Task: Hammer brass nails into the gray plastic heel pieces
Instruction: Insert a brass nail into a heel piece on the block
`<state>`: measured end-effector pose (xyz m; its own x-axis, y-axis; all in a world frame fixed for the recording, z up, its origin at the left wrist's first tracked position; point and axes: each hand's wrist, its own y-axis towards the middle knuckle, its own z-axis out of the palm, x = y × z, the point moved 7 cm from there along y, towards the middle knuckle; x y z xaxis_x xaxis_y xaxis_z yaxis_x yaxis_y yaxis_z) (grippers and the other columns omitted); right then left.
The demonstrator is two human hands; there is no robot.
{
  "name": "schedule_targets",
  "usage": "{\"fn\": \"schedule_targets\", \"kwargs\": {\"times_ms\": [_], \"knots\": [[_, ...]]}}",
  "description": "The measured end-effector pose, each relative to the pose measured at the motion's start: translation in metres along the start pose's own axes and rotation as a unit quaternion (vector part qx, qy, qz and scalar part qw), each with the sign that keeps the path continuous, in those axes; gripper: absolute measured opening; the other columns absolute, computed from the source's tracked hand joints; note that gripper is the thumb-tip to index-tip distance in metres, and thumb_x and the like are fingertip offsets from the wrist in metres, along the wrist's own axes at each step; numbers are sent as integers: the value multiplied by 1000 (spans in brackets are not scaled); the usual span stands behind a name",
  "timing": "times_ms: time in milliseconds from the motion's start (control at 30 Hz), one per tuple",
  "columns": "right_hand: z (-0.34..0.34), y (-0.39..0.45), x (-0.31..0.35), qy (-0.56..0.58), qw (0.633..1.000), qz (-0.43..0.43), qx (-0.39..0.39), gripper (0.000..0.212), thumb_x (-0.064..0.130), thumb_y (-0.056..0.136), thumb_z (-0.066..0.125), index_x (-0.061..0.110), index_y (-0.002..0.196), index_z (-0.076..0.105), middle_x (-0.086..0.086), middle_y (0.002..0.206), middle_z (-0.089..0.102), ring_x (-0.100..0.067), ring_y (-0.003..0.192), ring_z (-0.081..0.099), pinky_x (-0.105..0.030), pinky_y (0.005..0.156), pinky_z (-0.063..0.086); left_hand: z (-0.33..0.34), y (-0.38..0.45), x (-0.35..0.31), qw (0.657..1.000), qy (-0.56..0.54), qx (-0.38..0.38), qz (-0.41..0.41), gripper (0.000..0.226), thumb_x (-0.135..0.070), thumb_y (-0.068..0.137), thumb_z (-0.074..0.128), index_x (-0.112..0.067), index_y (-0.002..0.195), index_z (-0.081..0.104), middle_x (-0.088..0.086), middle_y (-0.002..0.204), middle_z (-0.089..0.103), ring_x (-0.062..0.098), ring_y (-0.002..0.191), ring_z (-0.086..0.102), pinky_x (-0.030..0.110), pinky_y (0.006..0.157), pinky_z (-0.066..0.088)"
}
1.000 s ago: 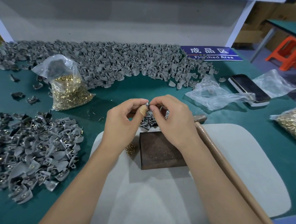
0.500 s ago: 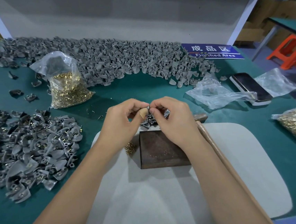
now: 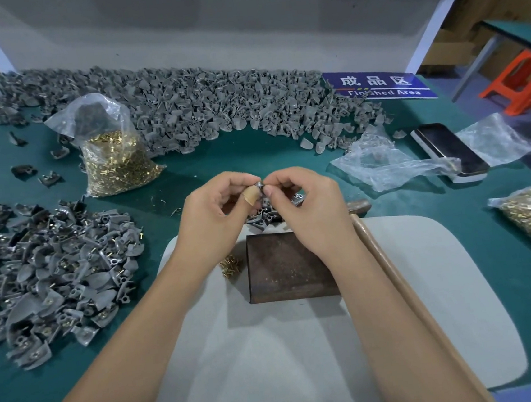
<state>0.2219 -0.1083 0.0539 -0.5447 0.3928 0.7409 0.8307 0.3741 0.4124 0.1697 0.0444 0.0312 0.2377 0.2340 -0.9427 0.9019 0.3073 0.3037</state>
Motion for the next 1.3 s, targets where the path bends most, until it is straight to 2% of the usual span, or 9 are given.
{"fn": "schedule_targets", "kwargs": {"times_ms": [133, 267, 433, 633, 833, 967, 1133, 1233, 1300], "knots": [[-3, -1, 0, 15, 1000, 1, -14, 20, 17, 94, 70, 19, 113, 75, 12, 95, 73, -7, 93, 67, -23, 87, 53, -2, 1, -1, 1000, -20, -8, -10, 10, -10, 96, 68, -18, 101, 72, -5, 86, 77, 12, 74, 74, 19, 71, 56], [-20, -3, -4, 37, 993, 49, -97, 18, 24, 102, 58, 25, 107, 75, 13, 87, 72, -4, 85, 67, -21, 77, 53, 2, -1, -1, 999, -19, 7, -38, 6, -11, 97, 66, -16, 99, 70, -1, 84, 77, 13, 73, 73, 22, 65, 57], [-69, -32, -27, -107, 971, 145, -155, 16, 24, 100, 59, 22, 98, 75, 6, 86, 72, -18, 84, 66, -37, 78, 52, 18, -8, -13, 995, 35, 98, -4, 2, -17, 96, 69, -18, 95, 70, -6, 81, 72, 5, 74, 65, 19, 75, 52], [-90, -93, -54, -342, 894, 287, -31, 37, 45, 99, 61, 15, 121, 64, -14, 116, 62, -38, 117, 47, -43, 91, 40, 45, -23, -26, 957, 187, 203, 85, 10, -18, 90, 72, -27, 86, 68, -5, 79, 58, 9, 71, 51, 22, 68, 42], [-90, -97, -50, -384, 878, 285, 18, 31, 33, 107, 47, 9, 121, 61, -16, 121, 54, -41, 105, 56, -44, 78, 40, 38, -25, -36, 906, 352, 185, 148, 6, -30, 83, 72, -33, 88, 69, -13, 79, 57, 5, 74, 50, 25, 64, 41], [-102, -92, -34, -323, 912, 252, 5, 31, 33, 111, 33, 15, 113, 58, -7, 113, 60, -32, 85, 54, -42, 71, 40, 32, -24, -44, 892, 394, 152, 162, 8, -30, 79, 73, -33, 86, 71, -12, 77, 59, 6, 72, 51, 22, 61, 35], [-106, -88, -6, -201, 958, 203, 31, 33, 49, 107, 37, 33, 87, 58, 9, 74, 62, -20, 73, 57, -42, 68, 49, 32, -24, -42, 898, 392, 147, 138, 7, -31, 79, 72, -35, 85, 71, -12, 74, 57, 6, 71, 49, 25, 62, 33], [-96, -89, 5, -239, 954, 166, 70, 24, 56, 105, 37, 49, 106, 59, 16, 75, 61, -13, 74, 57, -35, 65, 46, 31, -24, -41, 897, 394, 147, 134, 6, -31, 79, 72, -33, 84, 71, -12, 74, 58, 8, 71, 49, 27, 63, 37], [-92, -88, 5, -241, 954, 162, 76, 22, 44, 108, 38, 43, 116, 59, 16, 82, 64, -14, 79, 59, -37, 69, 47, 31, -24, -40, 897, 394, 150, 131, 6, -30, 80, 72, -33, 85, 72, -12, 75, 58, 8, 71, 49, 27, 64, 37]]}}
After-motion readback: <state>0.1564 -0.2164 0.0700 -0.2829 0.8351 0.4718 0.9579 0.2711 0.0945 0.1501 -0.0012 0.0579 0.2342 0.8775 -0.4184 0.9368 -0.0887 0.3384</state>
